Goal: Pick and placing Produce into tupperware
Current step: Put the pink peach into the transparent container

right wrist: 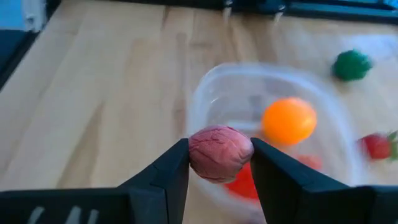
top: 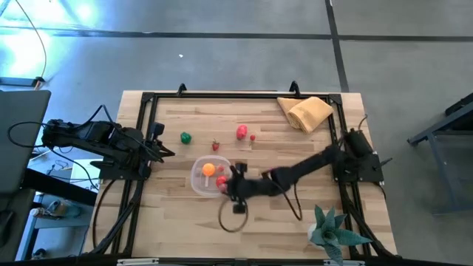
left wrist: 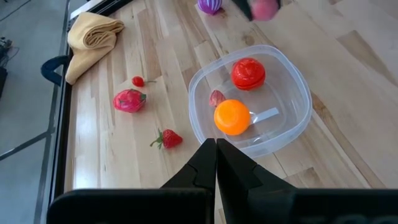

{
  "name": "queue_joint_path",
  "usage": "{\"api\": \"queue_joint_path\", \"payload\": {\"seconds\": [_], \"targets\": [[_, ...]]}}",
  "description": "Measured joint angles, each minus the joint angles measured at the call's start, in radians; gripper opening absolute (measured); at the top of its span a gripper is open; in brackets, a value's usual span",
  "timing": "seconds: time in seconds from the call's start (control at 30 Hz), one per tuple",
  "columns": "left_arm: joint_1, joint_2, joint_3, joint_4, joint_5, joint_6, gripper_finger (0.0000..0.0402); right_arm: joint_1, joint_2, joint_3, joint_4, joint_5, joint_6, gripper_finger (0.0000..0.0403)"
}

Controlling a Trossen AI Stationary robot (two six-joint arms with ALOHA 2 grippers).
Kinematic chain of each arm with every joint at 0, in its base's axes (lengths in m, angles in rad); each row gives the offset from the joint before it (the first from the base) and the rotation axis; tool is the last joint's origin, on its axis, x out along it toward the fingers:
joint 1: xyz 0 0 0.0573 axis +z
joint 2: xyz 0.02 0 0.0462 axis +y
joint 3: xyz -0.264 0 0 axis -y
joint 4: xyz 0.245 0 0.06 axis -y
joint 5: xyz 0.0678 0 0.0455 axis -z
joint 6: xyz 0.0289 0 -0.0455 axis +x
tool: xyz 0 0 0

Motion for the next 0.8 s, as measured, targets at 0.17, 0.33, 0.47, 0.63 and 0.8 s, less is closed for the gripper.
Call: {"api": "queue_joint_path", "payload": {"seconds": [0.17, 0.33, 0.47, 0.63, 0.8], "targets": [[0.000, 0.000, 0.000, 0.001, 0.000, 0.000, 0.0003, -0.119, -0.002, 0.137, -0.133, -0.081, -0.062, 0.0142], [0.000, 0.000, 0.000, 0.000, 0.000, 0.000, 0.0003, -0.221, 0.021, 0.165, -0.153, -0.193, -0.053, 0.0142], [0.000, 0.000, 0.000, 0.000, 0.000, 0.000, 0.0003, -0.266, 0.085, 0.163, -0.162, -0.239, -0.037, 0.0142], [0.000, 0.000, 0.000, 0.000, 0.000, 0.000, 0.0003, -0.293, 0.144, 0.163, -0.139, -0.279, -0.026, 0.0142], [0.000, 0.000, 0.000, 0.000, 0.000, 0.000, 0.0003, -0.294, 0.174, 0.163, -0.129, -0.282, -0.029, 0.0142]]}}
